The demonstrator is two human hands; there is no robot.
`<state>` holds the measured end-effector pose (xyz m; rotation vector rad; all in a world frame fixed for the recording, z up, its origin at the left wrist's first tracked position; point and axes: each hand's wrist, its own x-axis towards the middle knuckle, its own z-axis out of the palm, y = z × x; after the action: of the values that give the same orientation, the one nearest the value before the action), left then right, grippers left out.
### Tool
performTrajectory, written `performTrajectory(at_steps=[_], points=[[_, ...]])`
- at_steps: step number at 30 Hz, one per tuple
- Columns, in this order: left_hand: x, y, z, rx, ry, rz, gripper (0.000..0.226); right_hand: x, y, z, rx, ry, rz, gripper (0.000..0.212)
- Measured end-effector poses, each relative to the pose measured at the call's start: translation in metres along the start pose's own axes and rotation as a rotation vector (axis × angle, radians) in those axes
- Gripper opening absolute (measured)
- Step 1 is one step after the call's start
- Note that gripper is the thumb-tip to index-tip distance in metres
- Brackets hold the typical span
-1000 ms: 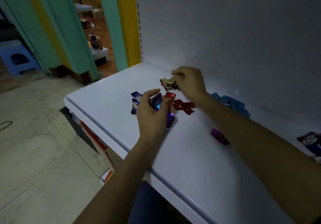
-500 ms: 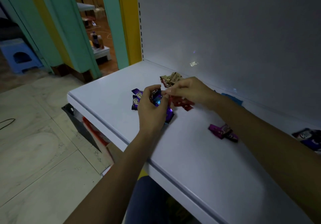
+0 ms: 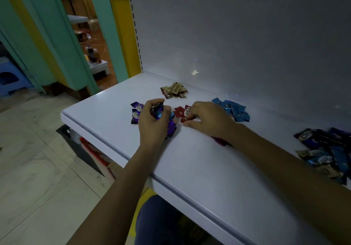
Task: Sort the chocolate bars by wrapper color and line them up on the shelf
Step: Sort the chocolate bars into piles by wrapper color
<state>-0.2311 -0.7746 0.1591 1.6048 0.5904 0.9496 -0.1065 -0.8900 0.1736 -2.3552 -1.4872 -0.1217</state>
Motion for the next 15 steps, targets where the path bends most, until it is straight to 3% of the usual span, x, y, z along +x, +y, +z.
performTrajectory(at_steps=[2,5,7,11,13,15], points=[[0.000,0.000,-0.001,-0.017,0.013,-0.005,0.020,-0.001,-0.002,-0.001,-0.014,-0.025,-0.014,0.034],[0.001,0.000,-0.002,-0.037,0.007,-0.030,0.020,-0.002,-0.007,-0.006,0.023,0.076,-0.026,0.029],[0.000,0.002,-0.002,-0.033,-0.014,-0.034,0.024,-0.007,-0.018,-0.007,0.265,0.153,0.006,0.028],[-0.005,0.008,-0.005,0.019,-0.145,0.036,0.042,-0.011,-0.044,-0.001,0.835,0.133,0.206,0.019],[-0.008,0.009,-0.005,0.072,-0.200,0.097,0.052,-0.010,-0.044,-0.001,0.906,0.170,0.285,0.010],[-0.010,0.009,-0.003,0.158,-0.269,0.125,0.067,-0.011,-0.038,-0.001,0.894,0.197,0.264,0.023]])
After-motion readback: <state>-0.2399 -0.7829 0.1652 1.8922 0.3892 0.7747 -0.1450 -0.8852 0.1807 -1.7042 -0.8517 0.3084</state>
